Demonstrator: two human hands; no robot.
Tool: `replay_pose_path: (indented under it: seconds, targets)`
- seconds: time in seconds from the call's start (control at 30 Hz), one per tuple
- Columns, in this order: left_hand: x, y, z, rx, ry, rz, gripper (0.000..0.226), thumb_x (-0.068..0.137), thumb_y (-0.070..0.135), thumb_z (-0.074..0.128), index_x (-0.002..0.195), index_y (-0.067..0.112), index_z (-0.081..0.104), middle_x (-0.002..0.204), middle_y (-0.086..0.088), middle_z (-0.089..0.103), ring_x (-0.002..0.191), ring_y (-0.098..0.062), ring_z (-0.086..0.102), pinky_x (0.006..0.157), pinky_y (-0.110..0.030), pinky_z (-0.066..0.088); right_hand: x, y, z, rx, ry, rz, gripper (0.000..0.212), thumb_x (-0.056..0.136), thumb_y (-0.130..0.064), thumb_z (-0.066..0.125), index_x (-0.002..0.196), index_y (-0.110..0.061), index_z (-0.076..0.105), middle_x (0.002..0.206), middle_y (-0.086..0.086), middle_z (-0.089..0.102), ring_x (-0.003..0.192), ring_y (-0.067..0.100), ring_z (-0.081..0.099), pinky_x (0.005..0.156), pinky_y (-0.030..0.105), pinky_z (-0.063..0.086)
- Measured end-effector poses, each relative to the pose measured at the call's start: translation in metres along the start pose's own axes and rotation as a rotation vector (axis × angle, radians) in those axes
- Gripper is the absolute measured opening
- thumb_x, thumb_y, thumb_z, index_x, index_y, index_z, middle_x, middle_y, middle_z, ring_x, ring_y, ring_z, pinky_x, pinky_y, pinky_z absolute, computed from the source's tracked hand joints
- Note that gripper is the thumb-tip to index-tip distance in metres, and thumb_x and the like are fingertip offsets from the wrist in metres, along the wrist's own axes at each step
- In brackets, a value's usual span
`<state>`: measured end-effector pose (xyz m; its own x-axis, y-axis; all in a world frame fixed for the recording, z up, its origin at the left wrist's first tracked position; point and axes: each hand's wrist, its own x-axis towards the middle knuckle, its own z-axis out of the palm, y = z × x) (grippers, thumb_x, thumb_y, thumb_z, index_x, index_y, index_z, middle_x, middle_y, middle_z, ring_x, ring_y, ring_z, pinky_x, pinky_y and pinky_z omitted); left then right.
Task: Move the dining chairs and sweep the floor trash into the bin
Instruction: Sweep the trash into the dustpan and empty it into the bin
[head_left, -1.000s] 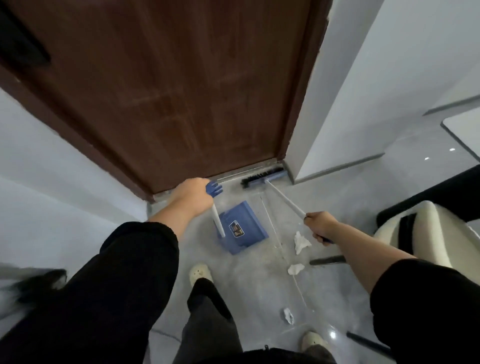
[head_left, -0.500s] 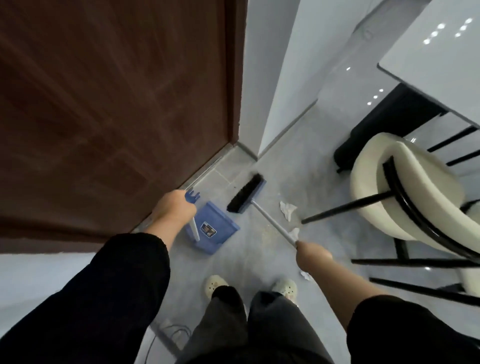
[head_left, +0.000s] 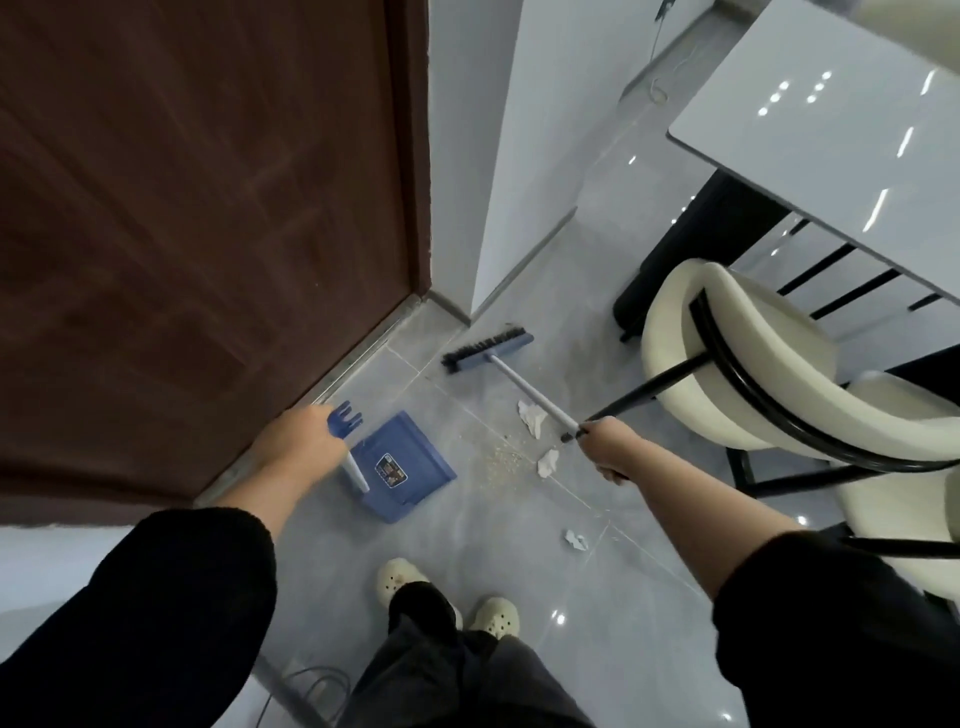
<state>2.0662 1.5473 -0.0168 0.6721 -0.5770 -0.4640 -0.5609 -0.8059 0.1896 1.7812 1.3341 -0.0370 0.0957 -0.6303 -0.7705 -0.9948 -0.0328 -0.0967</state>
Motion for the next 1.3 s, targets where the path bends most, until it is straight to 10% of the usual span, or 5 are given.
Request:
replay_pose_path:
  seconds: [0.43, 0.83, 0.97, 1.17, 1.3]
  targets:
    - [-0.058, -0.045, 0.024, 0.141, 0.047, 0.123, 0.017, 0.086, 0.026, 0.054, 0.099, 0.019, 0.063, 0.097, -0.011, 0.069, 0.091, -0.036, 0.063, 0.069, -0.030, 0.048, -0.087, 0.095, 0.101, 0.077, -0.140, 0.039, 0.035, 0.098, -0.014, 0.032, 0.126, -0.017, 0.053, 0.070, 0.004, 0.045, 0.046, 0.016, 0.040, 0.034, 0.014, 0.029]
    - [-0.094, -0.113, -0.006, -0.038, 0.018, -0.010, 0.025, 0.091, 0.036, 0.055, 0.089, 0.013, 0.065, 0.090, -0.015, 0.068, 0.079, -0.034, 0.058, 0.066, -0.028, 0.040, -0.060, -0.039, 0.122, -0.404, -0.064, -0.333, 0.038, 0.096, -0.014, 0.041, 0.132, -0.015, 0.052, 0.123, 0.007, 0.059, 0.098, 0.025, 0.057, 0.075, 0.027, 0.039]
    - [-0.100, -0.115, -0.004, 0.012, -0.001, -0.009, 0.019, 0.087, 0.030, 0.058, 0.082, 0.012, 0.063, 0.083, -0.011, 0.067, 0.075, -0.031, 0.057, 0.063, -0.027, 0.039, -0.052, -0.055, 0.136, -0.584, -0.125, -0.282, 0.035, 0.094, -0.016, 0.048, 0.129, -0.014, 0.053, 0.088, 0.000, 0.053, 0.091, 0.021, 0.053, 0.080, 0.029, 0.044]
    - [-0.084, -0.087, -0.011, 0.106, -0.089, 0.139, 0.015, 0.084, 0.030, 0.062, 0.089, 0.016, 0.065, 0.088, -0.009, 0.068, 0.074, -0.024, 0.055, 0.061, -0.026, 0.039, -0.051, 0.018, 0.101, -0.701, -0.008, -0.209, 0.045, 0.098, -0.019, 0.041, 0.142, -0.023, 0.041, 0.138, -0.001, 0.047, 0.129, 0.021, 0.044, 0.100, 0.032, 0.042]
    - [-0.064, -0.062, -0.014, 0.097, -0.098, 0.178, 0.016, 0.084, 0.029, 0.060, 0.083, 0.014, 0.065, 0.082, -0.008, 0.066, 0.077, -0.027, 0.060, 0.061, -0.027, 0.044, -0.058, 0.073, 0.081, -0.620, -0.039, -0.117, 0.043, 0.094, -0.016, 0.042, 0.136, -0.024, 0.048, 0.115, -0.002, 0.059, 0.103, 0.018, 0.059, 0.082, 0.028, 0.050]
